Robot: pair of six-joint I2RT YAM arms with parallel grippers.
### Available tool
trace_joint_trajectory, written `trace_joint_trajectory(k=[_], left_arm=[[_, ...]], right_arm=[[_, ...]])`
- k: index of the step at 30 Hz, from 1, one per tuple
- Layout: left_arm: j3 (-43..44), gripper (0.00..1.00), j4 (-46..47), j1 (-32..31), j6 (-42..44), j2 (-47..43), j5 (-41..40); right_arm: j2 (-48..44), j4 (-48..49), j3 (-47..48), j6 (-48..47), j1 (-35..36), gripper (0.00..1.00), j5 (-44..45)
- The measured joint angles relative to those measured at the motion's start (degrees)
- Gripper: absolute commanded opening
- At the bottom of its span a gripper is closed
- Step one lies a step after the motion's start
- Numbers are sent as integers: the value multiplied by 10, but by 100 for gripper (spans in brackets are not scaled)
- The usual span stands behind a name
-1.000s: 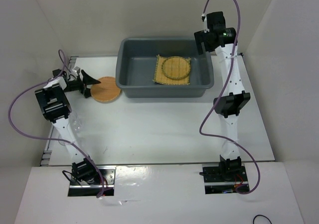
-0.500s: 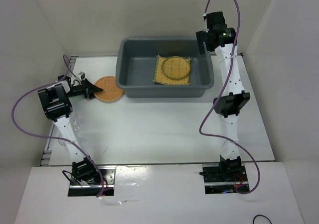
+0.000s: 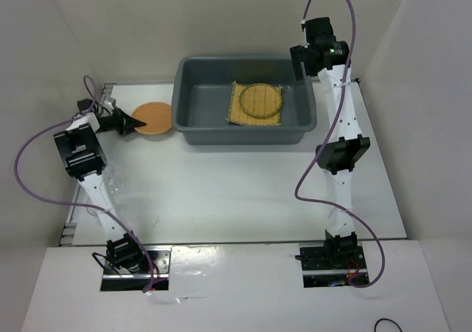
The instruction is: Place the mixed dishes into the plastic bin
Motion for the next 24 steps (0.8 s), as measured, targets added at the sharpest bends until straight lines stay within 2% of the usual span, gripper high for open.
trace_joint_trajectory(k=[4, 9, 11, 13, 16, 19, 24], left_arm=[[107, 0, 2, 13, -65, -31, -109], [127, 0, 46, 20, -151, -143, -212], [167, 0, 68, 6, -176, -156, -224], [300, 0, 52, -23, -196, -115, -221], [594, 0, 93, -92, -233, 19, -190], [694, 0, 83, -174, -264, 73, -151], [727, 0, 43, -276, -284, 135, -127]], right_arm=[[-4, 0, 0, 0, 0, 98, -2], [-21, 0, 0, 0, 0, 98, -4], [-30, 0, 0, 0, 0, 98, -4], [-38, 0, 1, 1, 0, 98, -6], [-50, 1, 4, 5, 1, 98, -9], [-59, 2, 8, 7, 1, 98, -11], [-75, 2, 9, 10, 1, 98, -15]])
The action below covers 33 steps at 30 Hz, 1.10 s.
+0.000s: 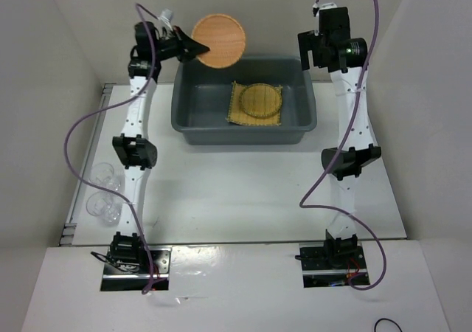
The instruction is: Place the mixed dishes into the plastic bin
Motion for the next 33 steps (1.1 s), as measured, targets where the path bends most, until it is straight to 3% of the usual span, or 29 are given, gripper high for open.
trace_joint_trajectory(k=[9, 20, 33], left_arm=[[0, 0, 25, -74, -77, 114, -36], [0, 0, 71, -159, -135, 166, -103], [1, 0, 81, -166, -199, 224, -170]], right_arm=[[-36, 0, 0, 0, 0, 98, 2], [-38, 0, 0, 0, 1, 98, 11], [-38, 0, -2, -3, 1, 98, 18]])
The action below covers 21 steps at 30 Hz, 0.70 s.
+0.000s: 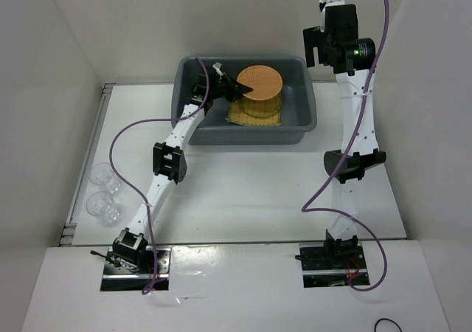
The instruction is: Place the mixed dishes into the plastic bin
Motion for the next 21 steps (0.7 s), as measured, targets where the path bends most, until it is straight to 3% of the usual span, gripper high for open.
trace_joint_trajectory(k=[10, 13, 14, 21], left_arm=[[3, 2, 8, 0, -28, 1, -17], [3, 8, 2, 0, -27, 1, -19], [3, 21, 0, 0, -27, 1, -20], [3, 20, -46, 0, -26, 1, -20]], right_arm=[[2, 0, 0, -4, 0, 98, 2], [4, 0, 0, -5, 0, 98, 1], [5, 0, 0, -5, 0, 98, 1], [20, 0, 5, -6, 0, 98, -4]])
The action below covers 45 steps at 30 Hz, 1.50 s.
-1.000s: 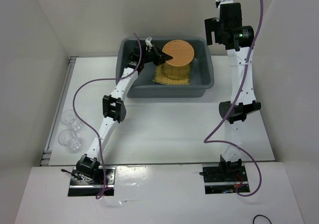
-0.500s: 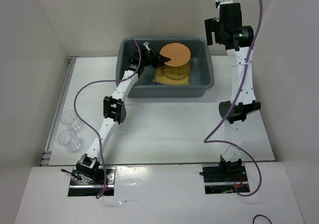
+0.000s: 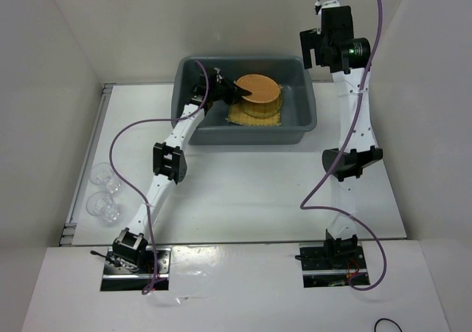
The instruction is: Place the mixed dishes into the plastic bin
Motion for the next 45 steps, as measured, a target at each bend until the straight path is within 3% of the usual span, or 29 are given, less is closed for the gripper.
trace_joint_trajectory(k=[4, 5, 8, 11, 12, 17, 34, 45], left_arm=[[0, 22, -57, 0, 15, 0, 0], [0, 30, -71, 0, 19, 0, 0], [0, 38, -98, 0, 31, 0, 0], [0, 54, -113, 0, 37, 0, 0], [0, 67, -115, 0, 40, 0, 0], [4, 100, -103, 0, 40, 0, 7], [2, 100, -50, 0, 45, -37, 105], [16, 100, -215, 10, 210, -174, 158]], right_arm=[[5, 0, 5, 0, 0, 98, -4], [7, 0, 8, 0, 0, 98, -6], [8, 0, 9, 0, 0, 98, -9], [8, 0, 9, 0, 0, 98, -12], [8, 0, 9, 0, 0, 98, -12], [8, 0, 9, 0, 0, 98, -15], [2, 0, 9, 1, 0, 98, -39], [-9, -2, 9, 14, 0, 98, -82]])
